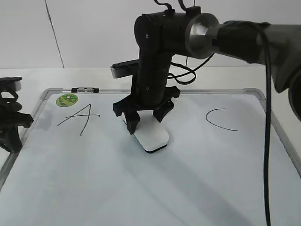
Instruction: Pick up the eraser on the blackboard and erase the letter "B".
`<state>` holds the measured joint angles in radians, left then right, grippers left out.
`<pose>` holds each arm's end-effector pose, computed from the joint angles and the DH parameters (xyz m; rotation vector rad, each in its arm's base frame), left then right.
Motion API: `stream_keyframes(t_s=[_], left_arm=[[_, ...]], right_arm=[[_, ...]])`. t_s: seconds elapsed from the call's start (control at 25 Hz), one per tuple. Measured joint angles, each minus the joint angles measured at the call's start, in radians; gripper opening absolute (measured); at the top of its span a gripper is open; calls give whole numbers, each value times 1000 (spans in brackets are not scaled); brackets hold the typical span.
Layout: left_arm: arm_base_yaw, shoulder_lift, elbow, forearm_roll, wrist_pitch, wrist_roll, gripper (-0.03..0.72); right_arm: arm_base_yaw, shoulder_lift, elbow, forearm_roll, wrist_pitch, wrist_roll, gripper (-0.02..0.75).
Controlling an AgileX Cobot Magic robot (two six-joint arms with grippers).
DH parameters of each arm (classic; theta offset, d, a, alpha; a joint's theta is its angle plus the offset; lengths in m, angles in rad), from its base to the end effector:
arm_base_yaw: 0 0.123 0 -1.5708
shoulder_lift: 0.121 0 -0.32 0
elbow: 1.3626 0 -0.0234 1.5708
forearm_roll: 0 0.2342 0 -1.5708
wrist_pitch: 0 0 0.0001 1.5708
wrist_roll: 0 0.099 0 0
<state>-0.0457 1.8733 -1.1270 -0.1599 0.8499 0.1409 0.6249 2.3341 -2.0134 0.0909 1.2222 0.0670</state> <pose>0.3367 -0.0273 0.1917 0.1298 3.0659 -0.1848 0.3942 0.2948 0.1964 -0.8033 2.9499 0.1852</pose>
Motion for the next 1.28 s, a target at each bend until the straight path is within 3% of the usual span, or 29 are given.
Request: stream_keyframes(t_s=[0.24,0.28,0.56,1.04,1.28], left_arm=[[0,0,0,-2,1,0,20],[0,0,0,-2,1,0,20],[0,0,0,-3,1,0,20],[0,0,0,-3,2,0,20],[0,0,0,-3,3,0,20]], right_arm=[[-43,0,0,32,0,-5,561],[-100,0,0,94,0,-3,561],[-264,2,0,96,-4,-1,561],[-274,-14,-8,119,-8,-3,561],[-274,-82,-27,72,4,-5,561]])
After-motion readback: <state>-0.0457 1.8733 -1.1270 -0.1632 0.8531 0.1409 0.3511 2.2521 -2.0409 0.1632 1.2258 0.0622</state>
